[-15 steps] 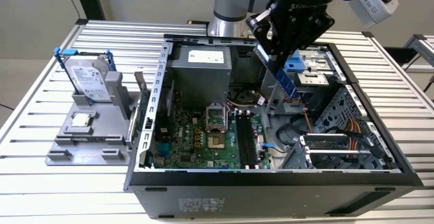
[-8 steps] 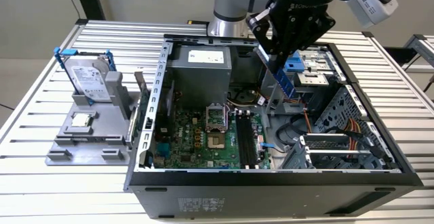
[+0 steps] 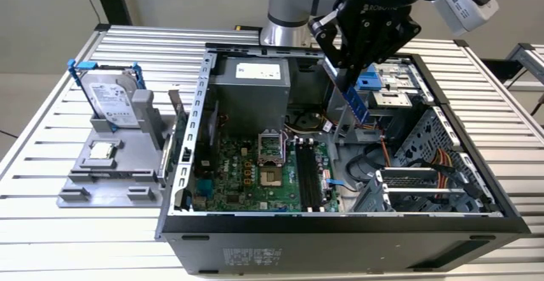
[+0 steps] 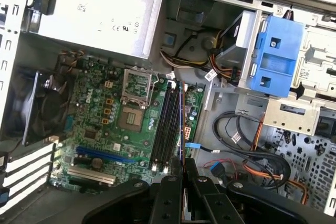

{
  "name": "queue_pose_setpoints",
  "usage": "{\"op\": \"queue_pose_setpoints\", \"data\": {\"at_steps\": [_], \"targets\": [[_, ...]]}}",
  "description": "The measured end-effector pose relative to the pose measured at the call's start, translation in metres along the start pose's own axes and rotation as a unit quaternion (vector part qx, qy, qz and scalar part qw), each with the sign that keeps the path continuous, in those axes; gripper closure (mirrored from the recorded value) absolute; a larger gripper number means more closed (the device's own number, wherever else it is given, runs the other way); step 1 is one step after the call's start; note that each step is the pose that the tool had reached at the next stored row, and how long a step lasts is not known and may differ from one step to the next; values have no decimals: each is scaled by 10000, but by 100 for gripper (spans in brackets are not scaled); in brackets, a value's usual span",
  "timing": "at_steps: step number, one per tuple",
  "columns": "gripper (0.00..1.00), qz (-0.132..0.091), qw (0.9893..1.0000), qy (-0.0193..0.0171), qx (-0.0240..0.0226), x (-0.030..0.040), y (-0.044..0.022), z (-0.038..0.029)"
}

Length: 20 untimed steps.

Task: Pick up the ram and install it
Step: 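Insert the ram into the slot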

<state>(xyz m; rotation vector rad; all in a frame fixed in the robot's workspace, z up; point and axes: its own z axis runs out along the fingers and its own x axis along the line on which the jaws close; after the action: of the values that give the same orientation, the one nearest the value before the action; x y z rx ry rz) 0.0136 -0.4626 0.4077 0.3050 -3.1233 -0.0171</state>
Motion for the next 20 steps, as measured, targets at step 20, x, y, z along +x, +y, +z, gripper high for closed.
{"op": "queue_pose_setpoints", "data": {"at_steps": [20], "targets": [[100,80,10000,-1,0,0,0,16]]}}
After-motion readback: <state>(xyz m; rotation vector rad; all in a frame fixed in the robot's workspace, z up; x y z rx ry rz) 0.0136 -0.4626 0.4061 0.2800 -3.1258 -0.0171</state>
